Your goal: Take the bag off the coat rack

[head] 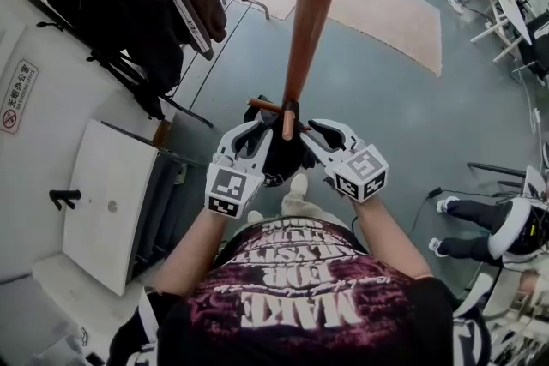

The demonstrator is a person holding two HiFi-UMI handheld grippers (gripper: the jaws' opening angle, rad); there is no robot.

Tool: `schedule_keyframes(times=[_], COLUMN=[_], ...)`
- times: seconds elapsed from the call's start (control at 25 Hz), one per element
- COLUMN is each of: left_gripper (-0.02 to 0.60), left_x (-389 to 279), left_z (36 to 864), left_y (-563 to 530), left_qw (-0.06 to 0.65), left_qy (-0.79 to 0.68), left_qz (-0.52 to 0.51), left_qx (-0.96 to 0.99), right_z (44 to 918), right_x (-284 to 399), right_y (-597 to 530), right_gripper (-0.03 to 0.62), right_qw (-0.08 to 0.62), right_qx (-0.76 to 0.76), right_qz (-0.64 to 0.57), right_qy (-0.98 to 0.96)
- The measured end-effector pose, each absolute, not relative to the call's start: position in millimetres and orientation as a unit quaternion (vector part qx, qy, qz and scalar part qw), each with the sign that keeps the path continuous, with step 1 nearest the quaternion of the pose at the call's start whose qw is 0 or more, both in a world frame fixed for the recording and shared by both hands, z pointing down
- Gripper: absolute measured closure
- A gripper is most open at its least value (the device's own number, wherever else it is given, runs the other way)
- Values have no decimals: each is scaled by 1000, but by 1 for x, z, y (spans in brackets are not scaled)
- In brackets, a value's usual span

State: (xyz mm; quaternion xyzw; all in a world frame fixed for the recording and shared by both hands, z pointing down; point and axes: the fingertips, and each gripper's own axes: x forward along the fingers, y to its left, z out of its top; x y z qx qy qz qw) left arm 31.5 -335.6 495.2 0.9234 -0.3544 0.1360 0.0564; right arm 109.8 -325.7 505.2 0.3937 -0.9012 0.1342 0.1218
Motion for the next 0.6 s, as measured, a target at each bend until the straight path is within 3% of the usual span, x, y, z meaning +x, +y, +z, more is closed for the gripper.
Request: schedule_keyframes(times=[0.4, 0.6], left_gripper=[515, 523], left_x=[63, 65], left_z=[512, 512], left_y=[-348, -358], left_qw=[38, 26], left_qy=[-340, -357], left_qz=[156, 160], left_qx=[927, 920], right_z=[530, 532], right_x=[94, 92], right_y=[-334, -340], right_gripper=[470, 500], right_qw=[133, 142], right_qx=[373, 396], right_qz=[156, 123], right_qy=[-905, -899])
